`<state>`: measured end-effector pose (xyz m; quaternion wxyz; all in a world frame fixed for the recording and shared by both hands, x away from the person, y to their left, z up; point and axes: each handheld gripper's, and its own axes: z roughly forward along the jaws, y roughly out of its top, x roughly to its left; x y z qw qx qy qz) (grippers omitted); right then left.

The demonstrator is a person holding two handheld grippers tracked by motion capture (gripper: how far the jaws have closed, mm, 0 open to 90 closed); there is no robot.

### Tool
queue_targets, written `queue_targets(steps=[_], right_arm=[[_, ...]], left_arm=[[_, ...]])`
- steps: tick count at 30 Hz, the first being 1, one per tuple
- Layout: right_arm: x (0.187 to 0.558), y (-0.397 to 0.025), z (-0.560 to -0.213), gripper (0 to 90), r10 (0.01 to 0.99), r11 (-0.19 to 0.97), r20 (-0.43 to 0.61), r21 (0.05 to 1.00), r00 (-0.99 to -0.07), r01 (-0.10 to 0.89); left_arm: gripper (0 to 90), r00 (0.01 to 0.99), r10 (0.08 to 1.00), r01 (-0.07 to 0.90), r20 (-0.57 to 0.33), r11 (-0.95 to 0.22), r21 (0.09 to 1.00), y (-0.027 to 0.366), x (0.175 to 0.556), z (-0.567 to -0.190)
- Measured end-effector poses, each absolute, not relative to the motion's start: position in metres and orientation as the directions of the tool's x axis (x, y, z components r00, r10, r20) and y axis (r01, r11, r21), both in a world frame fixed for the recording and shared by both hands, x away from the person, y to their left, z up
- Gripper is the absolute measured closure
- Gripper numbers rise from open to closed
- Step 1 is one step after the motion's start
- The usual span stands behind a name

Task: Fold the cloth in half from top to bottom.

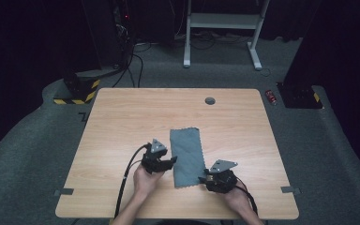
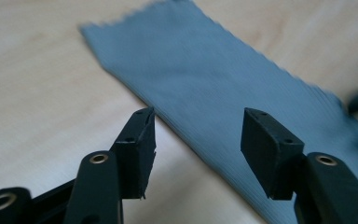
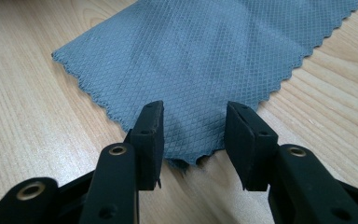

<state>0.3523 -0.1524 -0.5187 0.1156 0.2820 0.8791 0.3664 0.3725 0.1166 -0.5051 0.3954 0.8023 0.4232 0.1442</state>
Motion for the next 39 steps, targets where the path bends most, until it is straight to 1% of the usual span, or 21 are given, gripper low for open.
queue_targets(steps=[3, 5, 9, 10, 13, 14, 16, 19, 23, 25, 27, 30, 33, 35, 39], right_arm=[[0.353, -0.153, -0.519, 57.2, 0.578, 0.574, 0.004, 0.709, -0.816, 0.409], [0.353, -0.152, -0.518, 57.2, 0.576, 0.576, 0.004, 0.707, -0.817, 0.410], [0.354, -0.151, -0.517, 57.1, 0.572, 0.587, -0.002, 0.699, -0.820, 0.408], [0.354, -0.151, -0.517, 57.2, 0.572, 0.587, -0.002, 0.699, -0.820, 0.408], [0.354, -0.152, -0.517, 56.8, 0.570, 0.589, -0.001, 0.698, -0.822, 0.408], [0.354, -0.152, -0.517, 56.3, 0.570, 0.590, -0.002, 0.697, -0.821, 0.407], [0.354, -0.152, -0.517, 52.5, 0.582, 0.588, -0.004, 0.693, -0.813, 0.418], [0.356, -0.155, -0.516, 53.2, 0.595, 0.579, 0.008, 0.690, -0.804, 0.436], [0.356, -0.158, -0.516, 54.9, 0.609, 0.570, 0.013, 0.688, -0.793, 0.449], [0.356, -0.160, -0.516, 59.4, 0.608, 0.563, 0.029, 0.688, -0.793, 0.457], [0.356, -0.159, -0.516, 62.1, 0.601, 0.564, 0.037, 0.688, -0.798, 0.456], [0.353, -0.156, -0.516, 62.3, 0.593, 0.570, 0.033, 0.689, -0.805, 0.448], [0.347, -0.151, -0.516, 62.1, 0.591, 0.583, 0.008, 0.687, -0.807, 0.434], [0.345, -0.148, -0.515, 62.3, 0.579, 0.596, 0.001, 0.682, -0.815, 0.424], [0.339, -0.139, -0.515, 62.8, 0.561, 0.609, -0.004, 0.678, -0.828, 0.410]], left_arm=[[44.4, 0.595, 0.798, 0.577, -0.094, -0.344, 0.741, 0.114, 0.357, -0.514], [44.4, 0.581, 0.806, 0.595, -0.112, -0.327, 0.734, 0.114, 0.347, -0.519], [44.3, 0.580, 0.813, 0.576, -0.054, -0.362, 0.733, 0.111, 0.336, -0.521], [44.3, 0.581, 0.814, 0.563, -0.019, -0.384, 0.732, 0.109, 0.333, -0.521], [45.9, 0.580, 0.814, 0.546, 0.011, -0.399, 0.737, 0.106, 0.329, -0.521], [46.0, 0.583, 0.812, 0.537, 0.033, -0.415, 0.734, 0.105, 0.328, -0.521], [46.7, 0.580, 0.812, 0.530, 0.057, -0.430, 0.731, 0.104, 0.326, -0.520], [47.5, 0.577, 0.815, 0.535, 0.051, -0.424, 0.731, 0.104, 0.326, -0.520], [47.7, 0.578, 0.816, 0.545, 0.019, -0.403, 0.736, 0.107, 0.327, -0.521], [49.5, 0.581, 0.814, 0.548, -0.001, -0.391, 0.739, 0.108, 0.327, -0.522], [50.5, 0.585, 0.811, 0.542, 0.000, -0.391, 0.743, 0.109, 0.327, -0.522], [52.2, 0.591, 0.807, 0.539, 0.007, -0.401, 0.740, 0.110, 0.325, -0.522], [53.7, 0.591, 0.806, 0.537, 0.009, -0.402, 0.742, 0.115, 0.324, -0.522], [55.2, 0.589, 0.808, 0.539, -0.001, -0.393, 0.745, 0.119, 0.322, -0.522], [55.9, 0.590, 0.807, 0.544, 0.001, -0.398, 0.739, 0.127, 0.320, -0.522]])
